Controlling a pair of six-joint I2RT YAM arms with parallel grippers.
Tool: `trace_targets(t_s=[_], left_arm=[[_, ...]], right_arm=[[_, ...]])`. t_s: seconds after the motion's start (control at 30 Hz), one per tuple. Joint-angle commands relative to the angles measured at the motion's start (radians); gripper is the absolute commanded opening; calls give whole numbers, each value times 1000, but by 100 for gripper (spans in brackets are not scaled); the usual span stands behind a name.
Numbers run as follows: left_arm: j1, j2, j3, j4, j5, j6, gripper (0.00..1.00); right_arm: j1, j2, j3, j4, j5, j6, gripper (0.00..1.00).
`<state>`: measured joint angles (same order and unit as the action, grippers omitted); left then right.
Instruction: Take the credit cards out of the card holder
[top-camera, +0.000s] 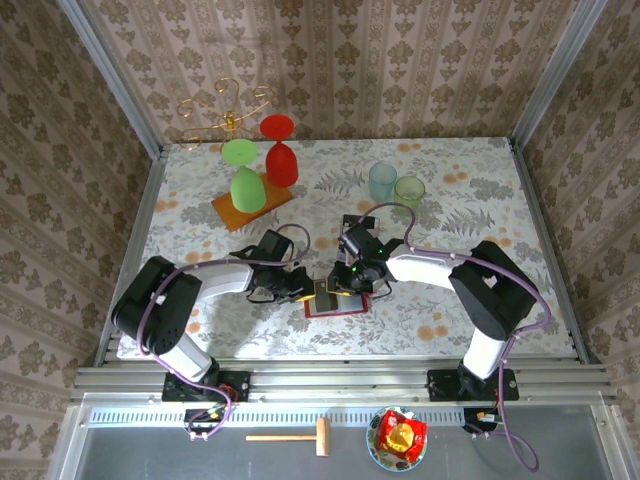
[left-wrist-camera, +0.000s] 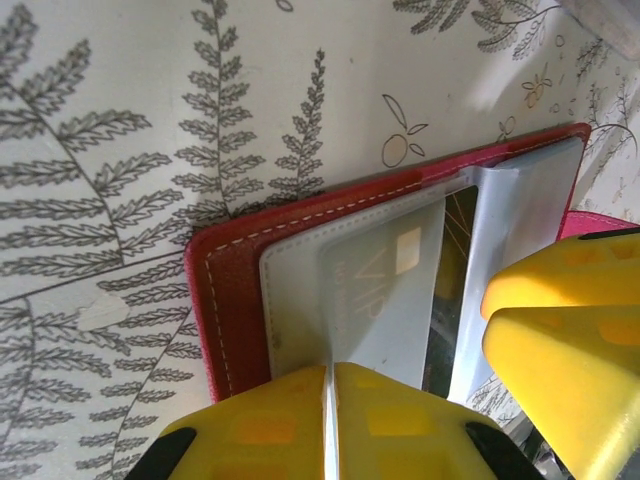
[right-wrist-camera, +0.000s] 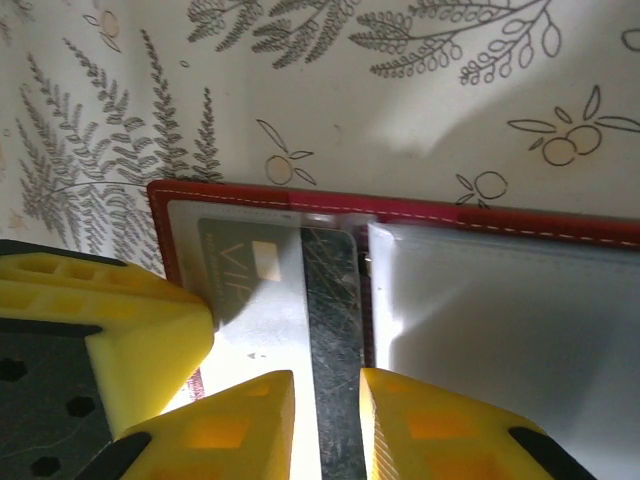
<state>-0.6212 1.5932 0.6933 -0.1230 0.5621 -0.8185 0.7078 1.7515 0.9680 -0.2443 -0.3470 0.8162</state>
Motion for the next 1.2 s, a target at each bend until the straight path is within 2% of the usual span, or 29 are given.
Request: trace_targets(t_s=[0.0,0.77,1.17], left_arm=[[-2,13,-11,-1,8,-9,11],[-2,22,-11,-4,7,-10,9],[-2,26,-6,-4,7,-10,9]], right_arm=[[-1,24,4,-46,32,-22,25],[-14,25,-56,119,-89,48,22],[-31,-8,-89,142,-84,57,13]])
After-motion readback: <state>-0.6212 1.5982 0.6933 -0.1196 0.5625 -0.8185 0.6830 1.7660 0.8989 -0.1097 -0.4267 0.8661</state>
